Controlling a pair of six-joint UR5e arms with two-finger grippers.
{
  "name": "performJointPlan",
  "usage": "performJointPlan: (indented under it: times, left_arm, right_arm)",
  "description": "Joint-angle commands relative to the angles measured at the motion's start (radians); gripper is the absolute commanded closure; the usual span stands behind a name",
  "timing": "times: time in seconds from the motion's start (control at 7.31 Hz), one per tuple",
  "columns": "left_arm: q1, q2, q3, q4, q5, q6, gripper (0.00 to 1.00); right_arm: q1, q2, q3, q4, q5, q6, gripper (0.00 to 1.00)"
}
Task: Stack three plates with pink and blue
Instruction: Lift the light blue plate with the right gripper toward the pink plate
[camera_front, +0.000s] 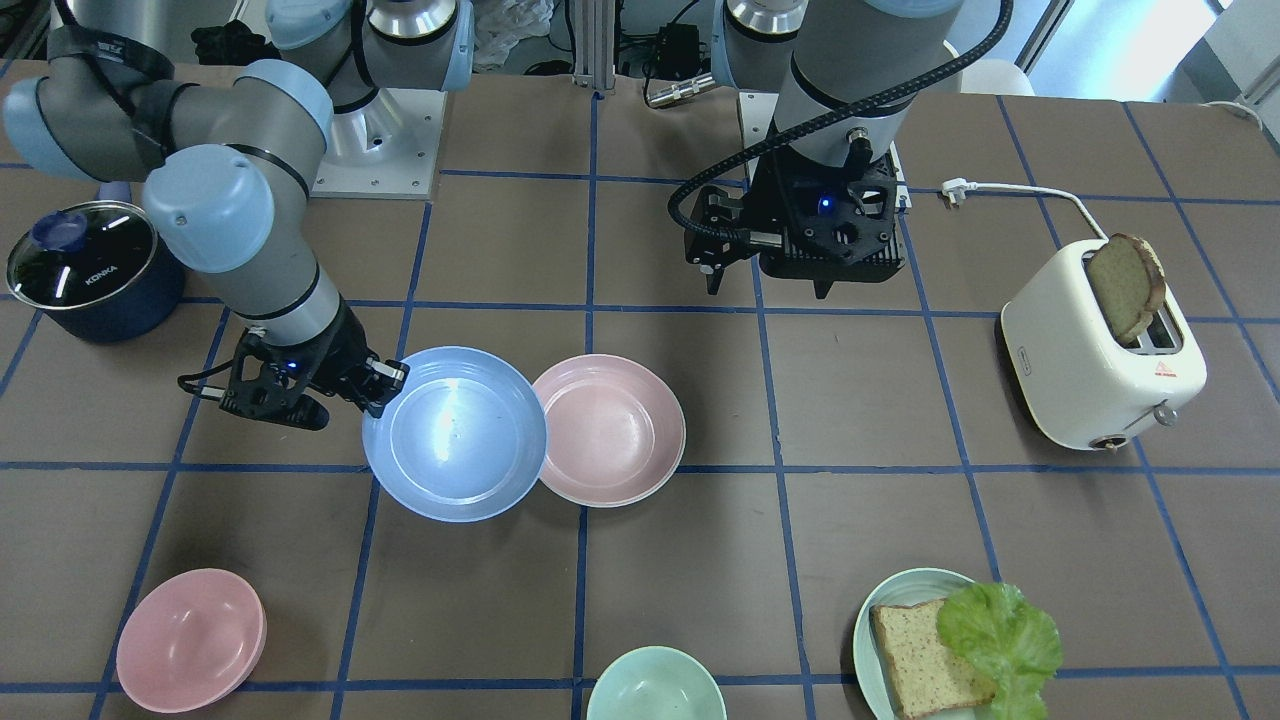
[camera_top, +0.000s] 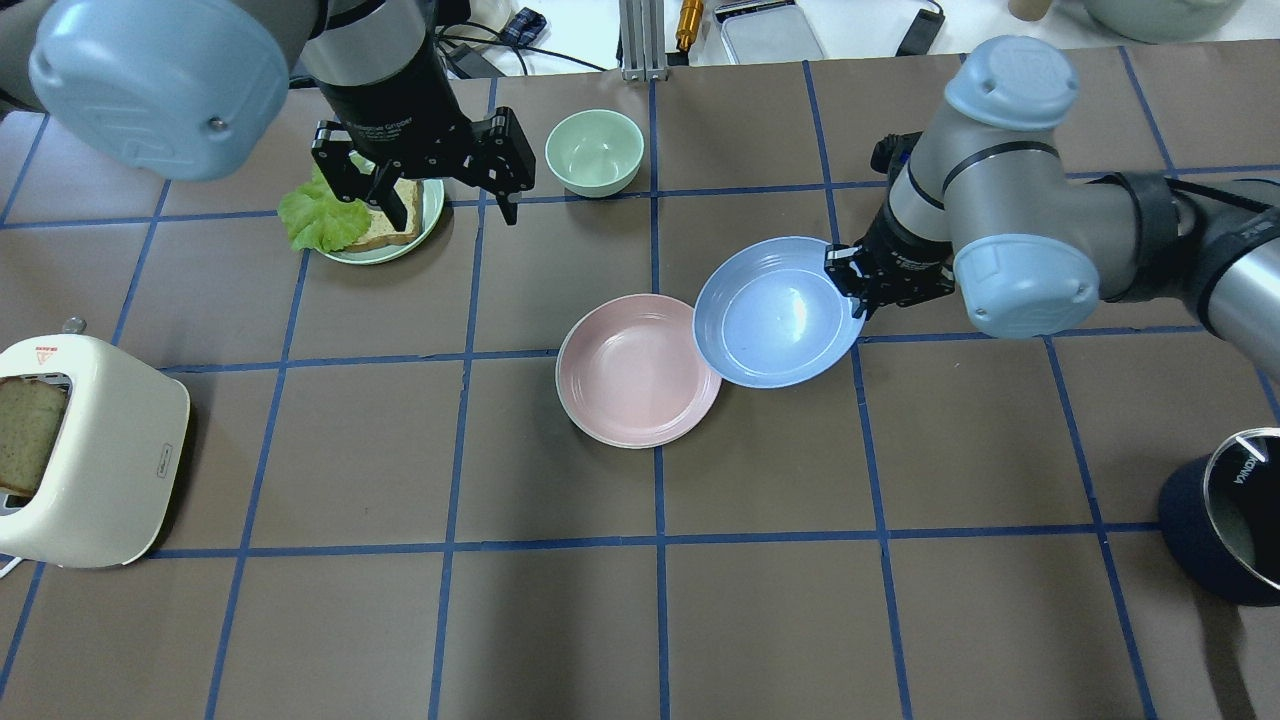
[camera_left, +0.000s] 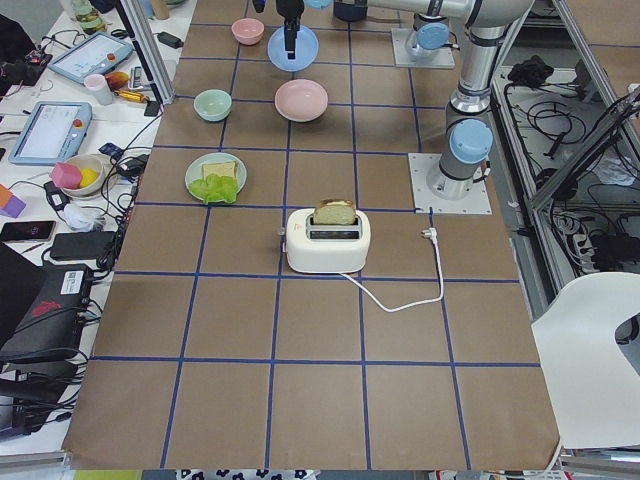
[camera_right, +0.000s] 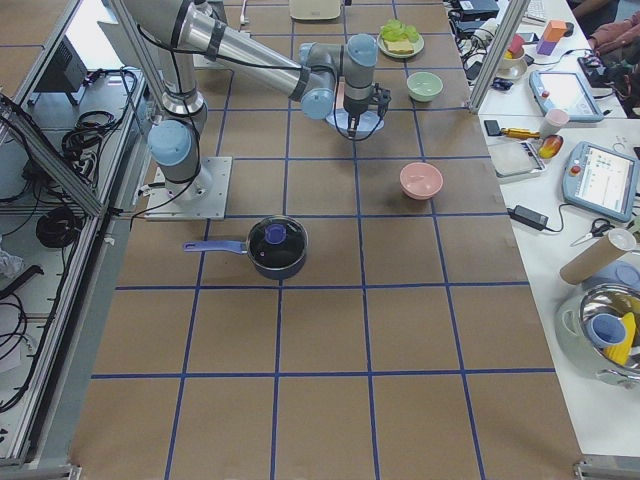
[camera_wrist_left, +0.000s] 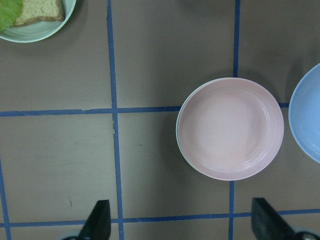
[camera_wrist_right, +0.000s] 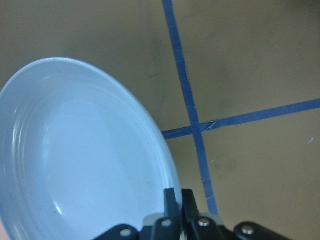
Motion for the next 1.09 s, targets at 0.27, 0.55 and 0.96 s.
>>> performJointPlan:
  times: [0.27,0.55,0.96]
  left_arm:
    - [0.004,0.038,-0.039,-0.007,0.011,-0.017,0.0]
    - [0.03,0.089,-0.103,0.015,0.006,-0.043,0.0]
    - [0.066,0.094,-0.104,0.015,0.004,-0.04,0.0]
  right_arm:
    - [0.152,0.005,-0.023,-0.016,0.011,0.105,1.0]
    - [0.214,0.012,-0.014,-0.02,0.015,0.085,1.0]
    - [0.226,0.062,-0.006,-0.06,0.02,0.019,1.0]
